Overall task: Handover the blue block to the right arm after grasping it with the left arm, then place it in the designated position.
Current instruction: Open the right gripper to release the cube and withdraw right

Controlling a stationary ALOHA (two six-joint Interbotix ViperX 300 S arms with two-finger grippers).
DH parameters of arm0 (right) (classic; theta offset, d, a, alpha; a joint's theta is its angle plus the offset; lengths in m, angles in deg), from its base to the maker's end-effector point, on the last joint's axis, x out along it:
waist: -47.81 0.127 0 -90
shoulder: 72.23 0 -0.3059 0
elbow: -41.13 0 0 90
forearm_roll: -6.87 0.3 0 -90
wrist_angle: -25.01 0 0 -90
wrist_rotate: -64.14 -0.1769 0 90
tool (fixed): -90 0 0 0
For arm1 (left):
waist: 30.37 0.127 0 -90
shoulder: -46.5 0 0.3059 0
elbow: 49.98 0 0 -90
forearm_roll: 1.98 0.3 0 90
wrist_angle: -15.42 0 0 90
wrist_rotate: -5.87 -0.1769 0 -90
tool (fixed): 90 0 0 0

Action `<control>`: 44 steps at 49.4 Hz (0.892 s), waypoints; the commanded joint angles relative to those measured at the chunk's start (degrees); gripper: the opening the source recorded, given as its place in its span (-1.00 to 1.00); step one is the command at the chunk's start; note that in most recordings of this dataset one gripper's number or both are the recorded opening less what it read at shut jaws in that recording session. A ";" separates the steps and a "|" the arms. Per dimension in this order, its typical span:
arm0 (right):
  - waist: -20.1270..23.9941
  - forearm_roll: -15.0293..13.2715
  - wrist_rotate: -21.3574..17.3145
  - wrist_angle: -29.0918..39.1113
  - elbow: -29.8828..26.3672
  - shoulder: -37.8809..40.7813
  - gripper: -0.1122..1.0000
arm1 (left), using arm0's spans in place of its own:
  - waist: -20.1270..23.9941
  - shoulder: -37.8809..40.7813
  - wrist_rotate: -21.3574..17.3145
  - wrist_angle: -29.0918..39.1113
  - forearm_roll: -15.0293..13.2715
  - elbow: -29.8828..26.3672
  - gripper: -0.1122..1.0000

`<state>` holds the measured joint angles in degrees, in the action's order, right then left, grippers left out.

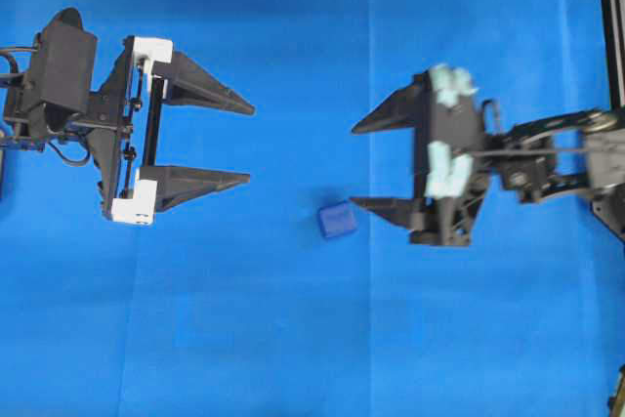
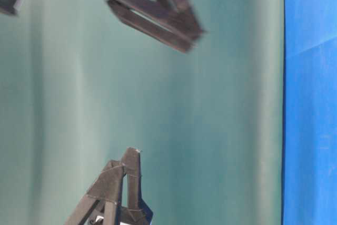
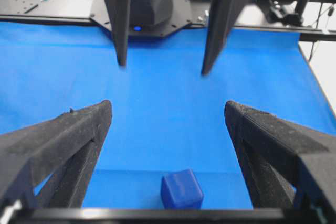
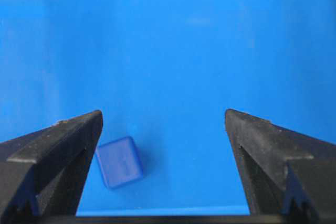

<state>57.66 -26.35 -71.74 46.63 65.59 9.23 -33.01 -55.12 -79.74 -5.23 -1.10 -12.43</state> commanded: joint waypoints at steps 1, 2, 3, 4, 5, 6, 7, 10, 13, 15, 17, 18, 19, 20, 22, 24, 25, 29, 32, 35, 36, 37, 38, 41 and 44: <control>0.26 -0.09 0.09 1.14 -0.70 -3.34 0.80 | 0.00 -0.88 0.00 -0.44 0.09 -1.58 0.87; 0.26 -0.18 0.09 1.41 -0.53 -3.78 0.80 | 0.00 -0.88 0.00 -0.44 0.09 -1.49 0.87; 0.26 -0.18 0.09 1.58 -0.35 -4.22 0.80 | 0.00 -0.88 0.00 -0.44 0.09 -1.58 0.87; 0.26 -0.18 0.09 1.85 -0.26 -4.57 0.80 | -0.09 -0.88 0.00 -0.44 0.09 -1.58 0.87; 0.26 -0.26 0.09 2.20 -0.09 -5.19 0.80 | -0.09 -0.88 0.00 -0.44 0.09 -1.58 0.87; 0.35 -0.26 0.09 2.37 0.00 -5.62 0.80 | 0.00 -0.88 0.00 -0.53 0.09 -1.58 0.87; 0.26 -0.35 0.09 2.55 0.18 -6.06 0.80 | 0.00 -0.88 0.00 -0.44 0.09 -1.58 0.87; 0.35 -0.35 0.18 2.81 0.53 -7.03 0.80 | 0.00 -0.88 0.00 -0.53 0.09 -1.58 0.87; 0.44 -0.35 0.18 2.99 0.97 -8.17 0.80 | 0.00 -0.88 0.00 -0.53 0.09 -1.58 0.87; 0.44 -0.35 0.18 2.99 1.23 -8.79 0.80 | 0.00 -0.88 0.00 -0.53 0.09 -1.58 0.87; 0.44 -0.44 0.18 2.90 1.58 -9.32 0.80 | 0.00 -0.97 0.00 -0.62 0.09 -1.58 0.87; 0.44 -0.53 0.18 2.81 1.67 -9.49 0.80 | 0.00 -0.88 0.00 -0.62 0.09 -1.58 0.87; 0.44 -0.62 0.18 2.81 1.76 -9.58 0.80 | 0.00 -0.88 0.00 -0.62 0.09 -1.58 0.87; 0.44 -0.79 0.18 2.81 1.85 -9.67 0.80 | 0.00 -0.97 0.00 -0.53 0.09 -1.58 0.87; 0.44 -1.05 0.18 2.81 1.76 -9.67 0.80 | 0.00 -0.97 0.00 -0.62 0.09 -1.58 0.87; 0.35 -1.23 0.18 2.81 1.85 -9.58 0.80 | -0.09 -0.88 0.00 -0.62 0.09 -1.58 0.87; 0.44 -1.41 0.18 2.81 1.85 -9.58 0.80 | -0.09 -0.88 0.00 -0.62 0.09 -1.67 0.87; 0.44 -2.20 0.09 2.64 1.85 -9.58 0.79 | 0.00 -0.97 0.00 -0.62 0.09 -1.67 0.87; 0.44 -2.90 -0.18 2.29 1.85 -9.67 0.79 | -0.09 -0.97 0.09 -0.62 0.09 -1.67 0.87; 0.35 -3.43 -0.35 1.67 2.02 -9.84 0.79 | -0.09 -0.97 0.18 -0.62 0.09 -1.67 0.87; 0.44 -3.52 -0.35 1.49 2.02 -9.93 0.79 | 0.00 -0.88 0.18 -0.62 0.09 -1.76 0.87; 0.44 -3.69 -0.35 1.14 2.11 -10.02 0.79 | -0.09 -0.97 0.18 -0.62 0.09 -1.67 0.87; 0.44 -3.78 -0.44 0.79 2.11 -10.11 0.79 | -0.09 -0.97 0.18 -0.62 0.09 -1.67 0.87; 0.35 -4.04 -0.44 -0.44 2.29 -10.55 0.79 | -0.26 -0.97 0.18 -0.62 0.09 -1.67 0.87; 0.18 -4.31 -0.44 -2.11 2.72 -10.99 0.79 | -0.26 -0.97 0.18 -0.62 0.09 -1.67 0.87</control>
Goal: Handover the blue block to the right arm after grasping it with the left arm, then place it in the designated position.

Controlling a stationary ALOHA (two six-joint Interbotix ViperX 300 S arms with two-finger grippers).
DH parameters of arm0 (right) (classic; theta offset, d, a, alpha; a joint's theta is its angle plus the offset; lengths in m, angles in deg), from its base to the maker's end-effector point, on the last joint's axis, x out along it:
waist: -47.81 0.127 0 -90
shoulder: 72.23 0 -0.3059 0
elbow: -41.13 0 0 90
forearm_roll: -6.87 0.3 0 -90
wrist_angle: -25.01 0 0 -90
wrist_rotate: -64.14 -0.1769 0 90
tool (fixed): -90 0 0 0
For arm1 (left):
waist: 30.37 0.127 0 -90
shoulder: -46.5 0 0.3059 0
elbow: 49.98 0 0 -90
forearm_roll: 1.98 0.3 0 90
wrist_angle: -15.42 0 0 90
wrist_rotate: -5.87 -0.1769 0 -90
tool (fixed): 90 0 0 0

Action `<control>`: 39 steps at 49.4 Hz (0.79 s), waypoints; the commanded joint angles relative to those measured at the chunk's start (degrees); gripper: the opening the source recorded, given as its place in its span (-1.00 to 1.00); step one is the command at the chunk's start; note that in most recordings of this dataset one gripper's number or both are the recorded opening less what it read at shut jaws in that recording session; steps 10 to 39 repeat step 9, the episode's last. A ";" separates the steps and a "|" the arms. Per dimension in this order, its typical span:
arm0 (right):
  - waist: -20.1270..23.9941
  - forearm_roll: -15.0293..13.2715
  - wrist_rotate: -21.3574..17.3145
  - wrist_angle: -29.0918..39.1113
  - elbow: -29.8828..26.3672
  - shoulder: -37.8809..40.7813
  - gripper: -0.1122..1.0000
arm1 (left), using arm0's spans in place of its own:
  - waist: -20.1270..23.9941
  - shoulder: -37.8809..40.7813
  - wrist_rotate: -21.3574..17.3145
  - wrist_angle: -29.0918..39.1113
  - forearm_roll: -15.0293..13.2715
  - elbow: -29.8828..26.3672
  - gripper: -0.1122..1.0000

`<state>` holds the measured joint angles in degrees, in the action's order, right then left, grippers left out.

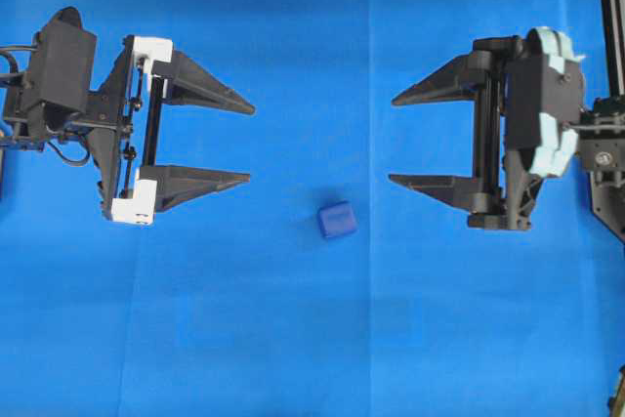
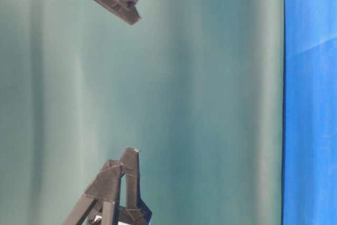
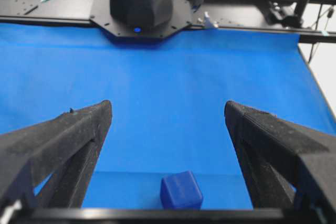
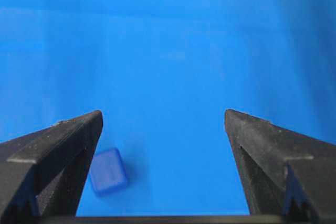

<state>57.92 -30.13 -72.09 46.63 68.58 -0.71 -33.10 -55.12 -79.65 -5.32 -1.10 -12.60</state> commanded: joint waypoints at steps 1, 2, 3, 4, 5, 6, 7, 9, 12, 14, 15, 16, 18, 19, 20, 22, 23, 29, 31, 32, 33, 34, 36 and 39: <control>-0.18 -0.62 -0.09 -2.64 -0.09 -1.23 0.79 | -0.26 -0.88 0.09 -0.53 0.09 -1.49 0.87; -0.26 -0.70 -0.09 -3.16 0.00 -1.49 0.79 | -0.26 -0.88 0.09 -0.53 0.09 -1.49 0.87; -0.26 -0.70 -0.09 -3.69 0.18 -1.58 0.79 | -0.26 -0.97 0.09 -0.53 0.09 -1.49 0.87; -0.35 -0.70 -0.09 -4.22 0.44 -1.76 0.79 | -0.26 -0.97 0.09 -0.53 0.09 -1.49 0.87; -0.44 -0.70 -0.09 -4.75 0.70 -2.02 0.79 | -0.35 -0.88 0.09 -0.53 0.09 -1.49 0.87; -0.62 -0.70 -0.09 -5.27 0.97 -2.11 0.79 | -0.35 -0.88 0.09 -0.53 0.09 -1.49 0.87; -0.70 -0.70 -0.09 -5.89 1.14 -2.29 0.79 | -0.35 -0.88 0.09 -0.53 0.09 -1.49 0.87; -0.97 -0.70 -0.09 -7.03 1.76 -2.72 0.79 | -0.44 -0.97 0.09 -0.53 0.09 -1.49 0.87; -0.97 -0.70 -0.09 -7.03 1.76 -2.72 0.79 | -0.44 -0.97 0.09 -0.53 0.09 -1.49 0.87; -0.97 -0.70 -0.09 -7.03 1.76 -2.72 0.79 | -0.44 -0.97 0.09 -0.53 0.09 -1.49 0.87; -0.97 -0.70 -0.09 -7.03 1.76 -2.72 0.79 | -0.44 -0.97 0.09 -0.53 0.09 -1.49 0.87; -0.97 -0.70 -0.09 -7.03 1.76 -2.72 0.79 | -0.44 -0.97 0.09 -0.53 0.09 -1.49 0.87; -0.97 -0.70 -0.09 -7.03 1.76 -2.72 0.79 | -0.44 -0.97 0.09 -0.53 0.09 -1.49 0.87; -0.97 -0.70 -0.09 -7.03 1.76 -2.72 0.79 | -0.44 -0.97 0.09 -0.53 0.09 -1.49 0.87; -0.97 -0.70 -0.09 -7.03 1.76 -2.72 0.79 | -0.44 -0.97 0.09 -0.53 0.09 -1.49 0.87; -0.97 -0.70 -0.09 -7.03 1.76 -2.72 0.79 | -0.44 -0.97 0.09 -0.53 0.09 -1.49 0.87; -0.97 -0.70 -0.09 -7.03 1.76 -2.72 0.79 | -0.44 -0.97 0.09 -0.53 0.09 -1.49 0.87; -0.97 -0.70 -0.09 -7.03 1.76 -2.72 0.79 | -0.44 -0.97 0.09 -0.53 0.09 -1.49 0.87; -0.97 -0.70 -0.09 -7.03 1.76 -2.72 0.79 | -0.44 -0.97 0.09 -0.53 0.09 -1.49 0.87; -0.97 -0.70 -0.09 -7.03 1.76 -2.72 0.79 | -0.44 -0.97 0.09 -0.53 0.09 -1.49 0.87; -0.97 -0.70 -0.09 -7.03 1.76 -2.72 0.79 | -0.44 -0.97 0.09 -0.53 0.09 -1.49 0.87; -0.97 -0.70 -0.09 -7.03 1.76 -2.72 0.79 | -0.44 -0.97 0.09 -0.53 0.09 -1.49 0.87; -0.97 -0.70 -0.09 -7.03 1.76 -2.72 0.79 | -0.44 -0.97 0.09 -0.53 0.09 -1.49 0.87; -0.97 -0.70 -0.09 -7.03 1.76 -2.72 0.79 | -0.44 -0.97 0.09 -0.53 0.09 -1.49 0.87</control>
